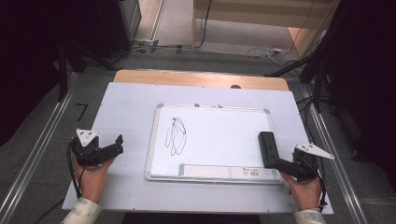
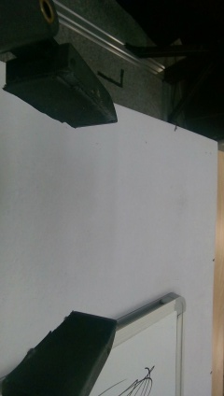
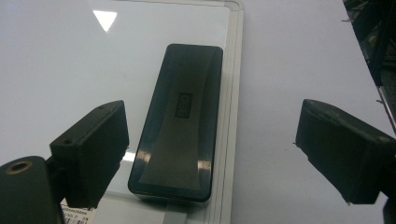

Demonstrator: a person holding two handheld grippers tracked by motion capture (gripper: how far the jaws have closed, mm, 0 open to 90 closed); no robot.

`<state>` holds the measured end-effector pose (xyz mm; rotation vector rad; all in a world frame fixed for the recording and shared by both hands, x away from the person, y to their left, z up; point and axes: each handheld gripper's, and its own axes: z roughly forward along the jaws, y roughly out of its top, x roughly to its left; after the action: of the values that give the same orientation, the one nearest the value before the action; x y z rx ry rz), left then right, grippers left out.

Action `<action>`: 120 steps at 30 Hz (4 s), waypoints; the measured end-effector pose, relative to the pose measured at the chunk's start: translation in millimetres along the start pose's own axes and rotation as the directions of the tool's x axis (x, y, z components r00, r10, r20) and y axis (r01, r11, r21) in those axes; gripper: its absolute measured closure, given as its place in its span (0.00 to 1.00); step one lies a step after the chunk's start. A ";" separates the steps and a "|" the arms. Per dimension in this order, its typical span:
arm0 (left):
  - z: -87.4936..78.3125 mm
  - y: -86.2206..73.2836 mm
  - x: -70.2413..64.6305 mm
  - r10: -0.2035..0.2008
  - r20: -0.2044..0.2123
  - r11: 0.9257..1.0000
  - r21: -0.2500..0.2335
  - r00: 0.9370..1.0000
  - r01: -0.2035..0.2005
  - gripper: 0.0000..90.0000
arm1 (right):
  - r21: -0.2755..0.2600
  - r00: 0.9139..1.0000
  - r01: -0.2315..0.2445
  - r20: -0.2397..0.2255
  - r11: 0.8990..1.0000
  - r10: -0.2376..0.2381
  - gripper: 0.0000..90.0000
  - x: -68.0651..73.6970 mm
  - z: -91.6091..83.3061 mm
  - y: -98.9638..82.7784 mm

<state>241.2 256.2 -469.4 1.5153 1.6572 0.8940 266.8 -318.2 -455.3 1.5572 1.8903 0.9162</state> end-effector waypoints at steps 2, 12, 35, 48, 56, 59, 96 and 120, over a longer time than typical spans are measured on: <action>0.2 -0.3 -0.5 -0.001 0.000 1.000 0.001 1.000 0.001 0.05 | 0.000 1.000 0.001 0.000 1.000 -0.001 0.09 -0.3 -0.1 -0.2; 0.1 -0.9 -2.8 0.014 -0.001 1.000 -0.001 1.000 -0.014 0.05 | -0.003 1.000 0.000 -0.008 1.000 0.000 0.09 -0.1 1.0 0.1; 1.9 -1.8 -3.7 0.022 -0.001 1.000 0.005 1.000 -0.022 0.05 | 0.004 1.000 0.005 -0.008 1.000 -0.005 0.09 3.8 10.9 4.8; 2.5 -2.0 -4.0 0.026 0.001 1.000 0.006 1.000 -0.026 0.05 | -0.002 1.000 0.020 -0.007 1.000 -0.020 0.10 7.6 18.1 9.4; 3.3 -1.9 -4.5 0.024 0.003 1.000 0.006 1.000 -0.024 0.05 | 0.008 1.000 0.023 0.000 1.000 -0.023 0.10 9.0 23.7 12.4; 3.9 -1.9 -4.9 0.024 0.005 1.000 0.007 1.000 -0.024 0.05 | 0.011 1.000 0.024 0.005 1.000 -0.024 0.10 9.7 28.6 15.4; 3.1 -1.8 -3.8 0.015 0.001 1.000 0.009 1.000 -0.015 0.05 | 0.117 0.997 0.003 0.071 0.993 -0.011 0.37 22.5 74.5 21.2; 4.5 -2.7 0.0 -0.003 0.005 1.000 0.009 1.000 0.003 0.05 | 0.145 0.994 -0.026 0.113 0.989 0.010 0.42 29.5 78.4 21.8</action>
<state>243.7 256.1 -474.0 1.5201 1.6619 0.8820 333.5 -273.3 -487.6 1.6768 1.9027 0.6946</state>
